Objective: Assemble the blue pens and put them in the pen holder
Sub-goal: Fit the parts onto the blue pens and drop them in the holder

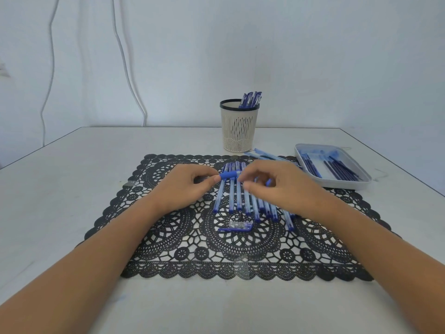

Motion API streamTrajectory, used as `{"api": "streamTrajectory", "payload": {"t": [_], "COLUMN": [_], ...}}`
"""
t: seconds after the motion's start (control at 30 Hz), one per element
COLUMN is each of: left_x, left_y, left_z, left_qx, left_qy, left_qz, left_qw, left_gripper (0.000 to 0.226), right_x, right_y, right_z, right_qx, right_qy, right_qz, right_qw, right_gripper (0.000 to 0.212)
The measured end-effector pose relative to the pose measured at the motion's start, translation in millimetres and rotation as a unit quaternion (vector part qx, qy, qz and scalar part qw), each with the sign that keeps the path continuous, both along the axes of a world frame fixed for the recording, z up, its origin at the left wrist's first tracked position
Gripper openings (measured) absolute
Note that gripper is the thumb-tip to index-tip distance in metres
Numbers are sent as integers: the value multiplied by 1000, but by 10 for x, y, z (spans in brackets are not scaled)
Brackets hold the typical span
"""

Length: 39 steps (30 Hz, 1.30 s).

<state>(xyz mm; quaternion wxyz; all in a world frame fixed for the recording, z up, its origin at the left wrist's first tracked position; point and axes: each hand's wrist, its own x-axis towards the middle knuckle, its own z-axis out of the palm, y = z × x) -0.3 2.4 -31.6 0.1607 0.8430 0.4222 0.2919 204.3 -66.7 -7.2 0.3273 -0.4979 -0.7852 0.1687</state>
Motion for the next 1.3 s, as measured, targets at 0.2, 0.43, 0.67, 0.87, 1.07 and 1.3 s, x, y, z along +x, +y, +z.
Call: {"api": "streamTrajectory", "payload": {"t": [0.2,0.43,0.67,0.87,1.07,1.3], "left_x": [33,45,-8,-69,-62,-6], "left_y": [-25,-31,5,66,73,63], "left_z": [-2,-6,-37,-82,-102,-104], "left_qx": [4,-2,-2,17,36,53], "left_qy": [7,-4,-29,-26,-21,-4], "left_qz": [-24,-32,-4,45,39,26], "left_qw": [1000,999,1000,999,998,998], "left_gripper": [18,14,8,10,9,13], "right_x": [125,139,391,664,675,655], "right_y": [163,180,241,396,463,535], "right_z": [-106,-125,-67,-114,-285,-343], "right_qx": [47,17,-26,64,121,57], "right_qy": [-11,18,155,269,61,-104], "right_qz": [-101,-69,-131,-318,-354,-377], "right_qw": [994,997,979,907,926,918], "right_gripper": [25,8,19,20,22,28]}}
